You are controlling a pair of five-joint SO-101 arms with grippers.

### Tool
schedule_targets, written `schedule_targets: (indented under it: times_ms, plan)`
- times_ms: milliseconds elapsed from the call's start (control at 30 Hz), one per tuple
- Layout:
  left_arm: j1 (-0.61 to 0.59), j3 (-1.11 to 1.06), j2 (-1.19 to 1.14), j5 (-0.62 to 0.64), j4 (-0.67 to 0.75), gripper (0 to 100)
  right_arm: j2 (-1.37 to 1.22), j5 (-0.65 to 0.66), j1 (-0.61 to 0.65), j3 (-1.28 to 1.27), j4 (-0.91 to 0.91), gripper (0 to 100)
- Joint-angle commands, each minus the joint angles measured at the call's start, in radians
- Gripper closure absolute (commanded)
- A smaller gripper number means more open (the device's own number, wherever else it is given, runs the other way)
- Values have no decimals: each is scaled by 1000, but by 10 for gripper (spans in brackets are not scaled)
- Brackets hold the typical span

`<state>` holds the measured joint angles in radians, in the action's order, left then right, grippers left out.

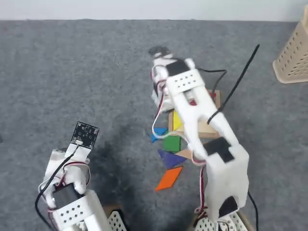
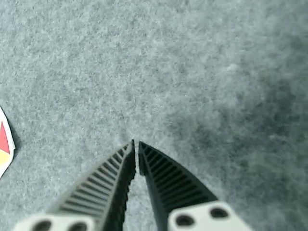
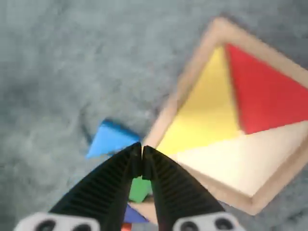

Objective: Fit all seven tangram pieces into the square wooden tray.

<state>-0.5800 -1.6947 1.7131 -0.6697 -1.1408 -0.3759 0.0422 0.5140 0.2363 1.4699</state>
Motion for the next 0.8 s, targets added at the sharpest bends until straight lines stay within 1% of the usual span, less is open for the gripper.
schedule_targets:
  times_ms: [0,133,200,267,400,467,633,767]
  plan:
    - [0,4,-6,-15,-3,988,211,66,48,-230,-107,991]
    - [0,4,-6,-15,-3,988,406,178,73,-525,-228,989]
    - [0,4,-6,-15,-3,988,486,239,77,-637,-260,988]
    - [0,4,-6,-15,-3,988,541,269,84,-712,-269,978]
    - [0,4,-6,-15,-3,988,565,267,97,-778,-268,887]
    - [0,4,-6,-15,-3,988,561,275,116,-796,-274,861]
    - [0,4,-6,-15,-3,988,559,302,157,-829,-335,855]
    - [0,4,-6,-15,-3,988,559,252,163,-830,-361,855]
